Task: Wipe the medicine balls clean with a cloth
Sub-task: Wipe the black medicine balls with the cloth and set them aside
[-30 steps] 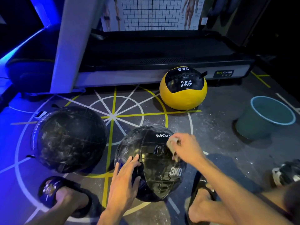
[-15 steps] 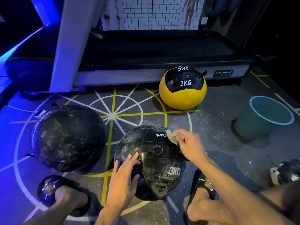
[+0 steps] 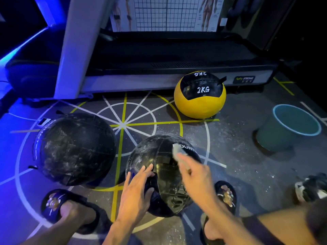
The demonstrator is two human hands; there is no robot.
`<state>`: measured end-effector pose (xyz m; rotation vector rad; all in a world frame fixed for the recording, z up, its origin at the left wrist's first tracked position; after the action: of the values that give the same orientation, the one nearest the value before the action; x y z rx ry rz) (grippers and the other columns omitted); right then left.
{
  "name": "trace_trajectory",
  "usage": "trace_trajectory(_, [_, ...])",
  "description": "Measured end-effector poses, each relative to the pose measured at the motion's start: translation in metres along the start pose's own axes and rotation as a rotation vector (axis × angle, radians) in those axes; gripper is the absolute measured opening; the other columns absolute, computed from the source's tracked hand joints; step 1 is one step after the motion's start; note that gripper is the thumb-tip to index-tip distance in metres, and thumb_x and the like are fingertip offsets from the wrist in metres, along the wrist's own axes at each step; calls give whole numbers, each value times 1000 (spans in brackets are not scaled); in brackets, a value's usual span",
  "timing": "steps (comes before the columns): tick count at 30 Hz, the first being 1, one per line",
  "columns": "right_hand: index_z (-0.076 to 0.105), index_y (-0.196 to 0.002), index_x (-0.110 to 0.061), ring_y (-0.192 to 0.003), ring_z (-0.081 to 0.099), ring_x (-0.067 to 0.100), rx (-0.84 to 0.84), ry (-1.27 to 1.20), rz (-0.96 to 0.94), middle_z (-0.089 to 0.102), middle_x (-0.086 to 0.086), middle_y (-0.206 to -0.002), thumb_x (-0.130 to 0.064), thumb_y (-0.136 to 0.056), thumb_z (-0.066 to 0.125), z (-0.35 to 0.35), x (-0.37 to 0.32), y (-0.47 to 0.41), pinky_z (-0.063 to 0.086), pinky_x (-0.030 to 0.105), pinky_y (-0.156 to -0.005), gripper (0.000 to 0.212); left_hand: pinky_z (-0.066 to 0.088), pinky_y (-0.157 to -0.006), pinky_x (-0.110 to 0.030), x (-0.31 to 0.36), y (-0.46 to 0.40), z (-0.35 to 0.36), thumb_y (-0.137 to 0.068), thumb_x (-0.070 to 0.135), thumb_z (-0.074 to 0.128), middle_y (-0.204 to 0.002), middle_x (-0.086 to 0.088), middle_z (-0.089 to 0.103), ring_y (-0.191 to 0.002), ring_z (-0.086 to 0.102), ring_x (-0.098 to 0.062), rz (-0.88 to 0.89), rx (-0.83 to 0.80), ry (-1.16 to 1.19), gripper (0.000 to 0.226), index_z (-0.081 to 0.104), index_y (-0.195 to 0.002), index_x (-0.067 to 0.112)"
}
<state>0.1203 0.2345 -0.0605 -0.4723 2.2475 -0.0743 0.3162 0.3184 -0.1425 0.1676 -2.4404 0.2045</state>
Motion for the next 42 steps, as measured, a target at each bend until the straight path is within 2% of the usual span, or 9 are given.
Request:
trace_trajectory(3, [60, -140, -21, -133, 56, 14, -181, 206, -362, 63, 1, -140, 0, -93, 61, 53, -1, 23, 51, 31, -105, 51, 15, -128, -48, 0, -3, 1, -80, 9, 70, -151, 28, 44, -148, 28, 5, -7, -30, -32, 70, 47, -139, 40])
trace_trajectory(5, [57, -144, -17, -145, 41, 13, -204, 268, -497, 55, 0, -149, -1, -81, 68, 67, 20, 29, 41, 34, -115, 66, 16, -127, -49, -1, -3, -1, -80, 9, 69, -144, 25, 51, -146, 37, -2, -26, -51, -40, 65, 44, -129, 45])
trace_trajectory(14, [53, -147, -20, -149, 33, 6, 41, 113, -83, 44, -10, -155, 11, -87, 65, 54, 58, 46, 33, 34, -120, 68, 14, -128, -42, 9, -7, 5, -90, 22, 73, -146, 44, 33, -148, 18, 14, 16, 2, -6, 44, 51, -125, 37])
trace_trajectory(20, [63, -138, -18, -138, 50, 11, -103, 227, -387, 60, -2, -143, 6, -72, 80, 66, 28, 49, 44, 35, -113, 72, 10, -129, -41, 1, -2, -2, -88, 17, 72, -154, 35, 36, -149, 24, 8, 3, -28, 8, 52, 43, -117, 50])
trace_trajectory(26, [40, -146, -42, -127, 60, 9, 120, -18, 161, 41, -16, -150, 6, -94, 60, 30, 62, 56, 45, 6, -99, 74, 3, -129, -33, -2, 1, -3, -92, 25, 73, -150, 46, 26, -148, 14, 15, -25, -39, 1, 45, 42, -115, 49])
trace_trajectory(30, [29, -156, -31, -152, 21, 3, -13, 34, 27, 25, -10, -163, 1, -98, 54, 69, 34, 67, 16, 12, -120, 70, 8, -129, -37, -5, 3, -3, -92, 22, 74, -153, 40, 30, -148, 18, 13, -40, -36, 3, 46, 43, -115, 48])
trace_trajectory(33, [39, -153, -25, -151, 24, 2, -121, 145, -193, 38, -8, -160, 7, -87, 66, 74, 43, 72, 20, 19, -122, 78, 6, -128, -32, -13, 6, -5, -90, 22, 75, -153, 41, 31, -148, 21, 12, -32, -37, -3, 45, 44, -113, 47])
trace_trajectory(39, [41, -150, -32, -125, 54, -3, 159, -92, 288, 41, -8, -157, 8, -93, 60, 53, 66, 72, 34, -1, -101, 72, 6, -128, -34, -12, 8, -3, -92, 24, 74, -154, 40, 31, -148, 16, 14, -50, -49, 7, 41, 45, -112, 46])
trace_trajectory(42, [34, -155, -32, -147, 24, -7, 92, -89, 182, 28, -13, -162, 3, -99, 53, 72, 30, 72, 26, 11, -117, 68, 5, -127, -31, -14, 9, -5, -90, 20, 75, -151, 42, 31, -148, 18, 14, -53, -41, -4, 46, 45, -112, 46])
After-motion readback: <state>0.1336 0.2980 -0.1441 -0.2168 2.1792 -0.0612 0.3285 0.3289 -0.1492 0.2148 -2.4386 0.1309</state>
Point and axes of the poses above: each hand's wrist, its own y-axis away from the middle knuckle, its own z-axis out of the palm, x = y × z, the point moved 1 cm from there along -y, towards the middle knuckle
